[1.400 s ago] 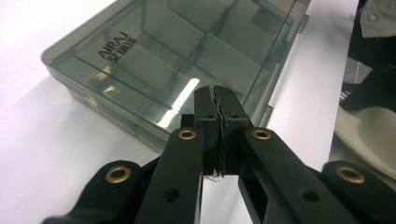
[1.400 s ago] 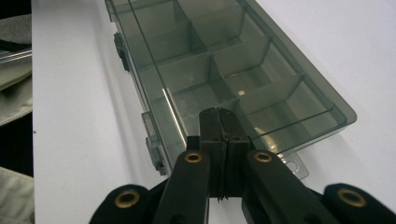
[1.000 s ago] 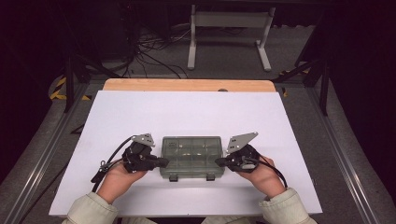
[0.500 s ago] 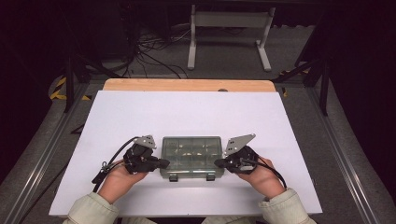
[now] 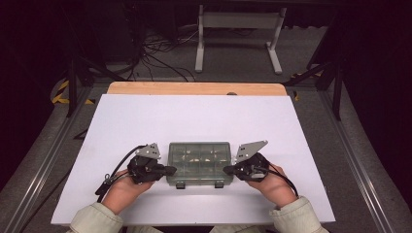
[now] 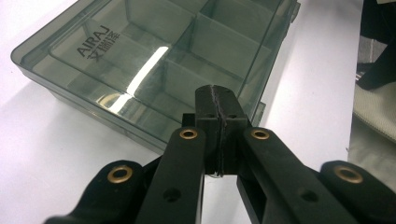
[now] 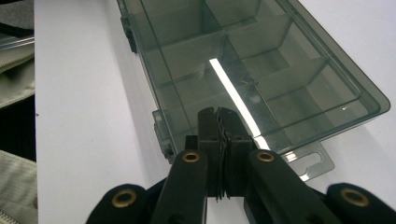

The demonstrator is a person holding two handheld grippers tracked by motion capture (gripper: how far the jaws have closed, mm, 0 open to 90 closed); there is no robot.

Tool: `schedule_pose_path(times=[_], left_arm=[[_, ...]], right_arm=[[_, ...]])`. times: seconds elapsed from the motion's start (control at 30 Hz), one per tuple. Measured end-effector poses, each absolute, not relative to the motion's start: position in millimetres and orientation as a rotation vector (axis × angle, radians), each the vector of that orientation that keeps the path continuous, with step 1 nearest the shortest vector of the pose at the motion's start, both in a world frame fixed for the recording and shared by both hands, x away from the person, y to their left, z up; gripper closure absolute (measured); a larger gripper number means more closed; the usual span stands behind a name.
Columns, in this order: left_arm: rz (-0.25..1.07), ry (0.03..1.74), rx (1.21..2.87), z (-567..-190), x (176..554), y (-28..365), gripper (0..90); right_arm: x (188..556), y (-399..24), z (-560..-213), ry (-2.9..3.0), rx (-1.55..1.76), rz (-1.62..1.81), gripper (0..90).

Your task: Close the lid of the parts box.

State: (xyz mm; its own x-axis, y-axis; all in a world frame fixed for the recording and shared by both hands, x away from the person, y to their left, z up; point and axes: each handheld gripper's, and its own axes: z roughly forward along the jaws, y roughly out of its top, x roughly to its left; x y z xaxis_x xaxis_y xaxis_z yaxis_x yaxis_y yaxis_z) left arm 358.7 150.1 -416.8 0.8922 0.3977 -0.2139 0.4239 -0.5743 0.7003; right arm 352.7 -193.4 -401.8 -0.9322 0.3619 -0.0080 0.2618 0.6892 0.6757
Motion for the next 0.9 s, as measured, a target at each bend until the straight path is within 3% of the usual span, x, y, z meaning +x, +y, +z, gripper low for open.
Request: schedule_pose_path(times=[0.9], left_arm=[[0.003,0.615,2.291,-416.4,355.1,144.0,89.7]], right_arm=[[351.2,-192.0,-405.8,2.772,0.475,1.045,90.0]])
